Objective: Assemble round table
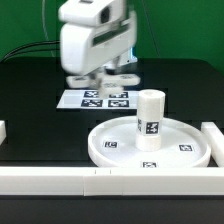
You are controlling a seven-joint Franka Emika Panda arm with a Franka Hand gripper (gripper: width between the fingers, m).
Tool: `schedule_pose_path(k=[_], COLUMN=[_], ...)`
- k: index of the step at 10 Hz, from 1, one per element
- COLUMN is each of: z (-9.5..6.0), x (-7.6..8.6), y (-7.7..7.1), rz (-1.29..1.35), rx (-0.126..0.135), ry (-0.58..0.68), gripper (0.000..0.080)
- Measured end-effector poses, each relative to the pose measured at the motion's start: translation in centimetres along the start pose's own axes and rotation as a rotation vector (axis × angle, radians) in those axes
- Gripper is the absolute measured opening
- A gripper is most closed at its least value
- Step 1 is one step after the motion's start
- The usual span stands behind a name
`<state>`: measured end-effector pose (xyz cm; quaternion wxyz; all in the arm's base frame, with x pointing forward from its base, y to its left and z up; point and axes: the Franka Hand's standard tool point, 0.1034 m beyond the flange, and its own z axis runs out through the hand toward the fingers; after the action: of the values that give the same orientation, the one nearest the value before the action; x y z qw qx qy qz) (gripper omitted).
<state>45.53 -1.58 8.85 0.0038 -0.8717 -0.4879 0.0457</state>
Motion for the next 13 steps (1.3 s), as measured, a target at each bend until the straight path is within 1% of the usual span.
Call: schedule_pose_path(k=[1, 2, 3, 6, 7, 8, 9, 10, 13], z=[-1.1, -1.5, -1.2, -1.2, -1.9, -3.2, -4.2, -5.0, -4.7], x=[1.7, 2.5, 2.1, 2.1, 2.8, 4.7, 6.7, 7.6, 7.4], y=[-0.2, 0.0, 0.0, 0.0, 0.1, 1.4, 2.6, 3.7, 3.6], rz=[0.047, 0.037, 0.040, 0.039, 0.003, -0.044, -0.069, -0.096, -0.091], rx=[0.003, -0.010, -0.004, -0.003, 0.013, 0.010, 0.001, -0.012, -0.010], ry=[-0.005, 0.003, -0.002, -0.003, -0.013, -0.008, -0.002, 0.007, 0.006], gripper=[0.0443, 0.0445, 0.0445, 0.0445, 0.0445, 0.0445, 0.0445, 0.0445, 0.0445])
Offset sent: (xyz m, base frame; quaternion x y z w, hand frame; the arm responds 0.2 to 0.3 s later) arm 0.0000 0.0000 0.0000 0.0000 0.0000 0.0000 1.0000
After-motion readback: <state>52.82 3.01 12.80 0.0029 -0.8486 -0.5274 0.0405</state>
